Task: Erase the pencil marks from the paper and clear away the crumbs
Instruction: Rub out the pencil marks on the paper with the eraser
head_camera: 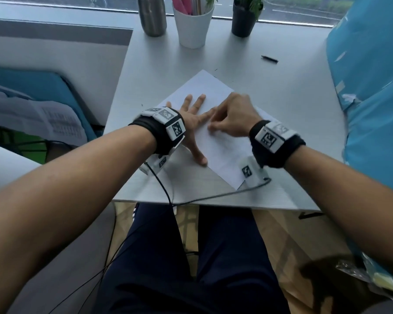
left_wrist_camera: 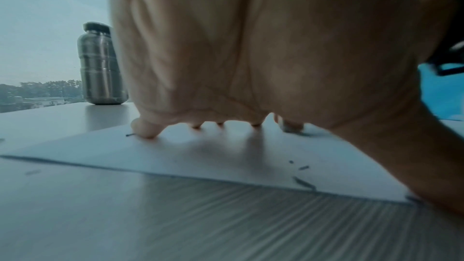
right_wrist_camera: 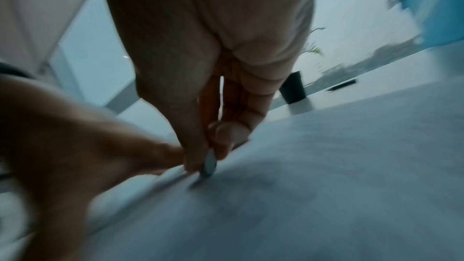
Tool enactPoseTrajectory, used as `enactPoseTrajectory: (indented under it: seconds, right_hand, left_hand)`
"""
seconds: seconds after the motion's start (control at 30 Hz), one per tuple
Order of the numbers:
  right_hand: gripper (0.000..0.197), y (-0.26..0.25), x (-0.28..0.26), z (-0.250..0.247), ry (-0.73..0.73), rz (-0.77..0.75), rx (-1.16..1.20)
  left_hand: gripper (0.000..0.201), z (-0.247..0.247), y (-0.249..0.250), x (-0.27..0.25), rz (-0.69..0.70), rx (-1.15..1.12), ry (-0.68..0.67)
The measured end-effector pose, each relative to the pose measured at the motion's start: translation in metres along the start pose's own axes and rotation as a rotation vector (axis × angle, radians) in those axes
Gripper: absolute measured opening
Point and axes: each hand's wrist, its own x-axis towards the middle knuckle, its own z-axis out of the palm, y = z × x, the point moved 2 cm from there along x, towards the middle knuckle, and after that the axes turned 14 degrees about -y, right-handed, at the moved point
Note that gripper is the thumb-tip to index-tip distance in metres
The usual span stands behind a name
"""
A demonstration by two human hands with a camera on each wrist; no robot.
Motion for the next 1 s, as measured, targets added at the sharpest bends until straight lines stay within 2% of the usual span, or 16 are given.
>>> enactPoseTrajectory:
  seconds: [0.07, 0.1, 0.2, 0.23, 0.33, 0.5, 0.6, 0.63, 0.73, 0.77, 0.87, 0.9, 1.0]
  right_hand:
    - [0.008, -0.013, -0.008, 0.014, -0.123, -0.1, -0.056]
    - [0.009, -0.011, -0.007, 0.013, -0.129, -0.104, -0.068]
    - [0.014, 0.011, 0.007, -0.013, 0.036, 0.032, -0.008]
    - [0.013, 0.012, 0.008, -0.013, 0.046, 0.039, 0.002]
    - [0.008, -0.006, -0.002, 0.007, -0.105, -0.075, -0.039]
    - [0.015, 0.016, 0.011, -0.021, 0.054, 0.064, -0.011]
    - [0.011, -0.001, 0.003, -0.002, -0.11, -0.06, -0.067]
    - [0.011, 0.003, 0.004, -0.003, -0.108, -0.061, -0.073]
    - [0.014, 0.023, 0.015, -0.03, 0.052, 0.073, -0.028]
    - [0.014, 0.021, 0.014, -0.028, 0.051, 0.072, -0.029]
    - [0.009, -0.006, -0.005, 0.005, -0.136, -0.092, -0.056]
    - [0.008, -0.006, -0.006, 0.006, -0.153, -0.112, -0.058]
    - [0.014, 0.02, 0.01, -0.029, 0.018, 0.049, -0.007]
  left_hand:
    - [0.162, 0.001, -0.001, 0.003, -0.001, 0.013, 0.0]
    - [0.162, 0.001, -0.001, 0.003, 0.005, 0.012, 0.003]
    - [0.16, 0.0, -0.001, 0.002, 0.017, -0.002, 0.002]
    - [0.16, 0.0, -0.001, 0.001, 0.013, -0.003, -0.003]
    - [0.161, 0.0, 0.0, 0.004, 0.0, 0.008, -0.004]
    - [0.16, -0.001, 0.001, 0.002, 0.003, 0.001, -0.008]
    - [0.162, -0.001, 0.001, 0.004, 0.0, 0.004, -0.022]
    - [0.162, -0.001, 0.001, 0.005, 0.001, 0.002, -0.026]
    - [0.163, -0.002, 0.001, 0.004, 0.004, 0.002, -0.017]
    - [0.163, -0.002, 0.001, 0.003, 0.004, 0.0, -0.015]
    - [0.164, -0.001, 0.0, 0.004, -0.003, 0.01, -0.015]
    - [0.164, -0.001, 0.0, 0.005, -0.004, 0.011, -0.015]
    - [0.163, -0.002, 0.002, 0.003, 0.003, -0.004, -0.025]
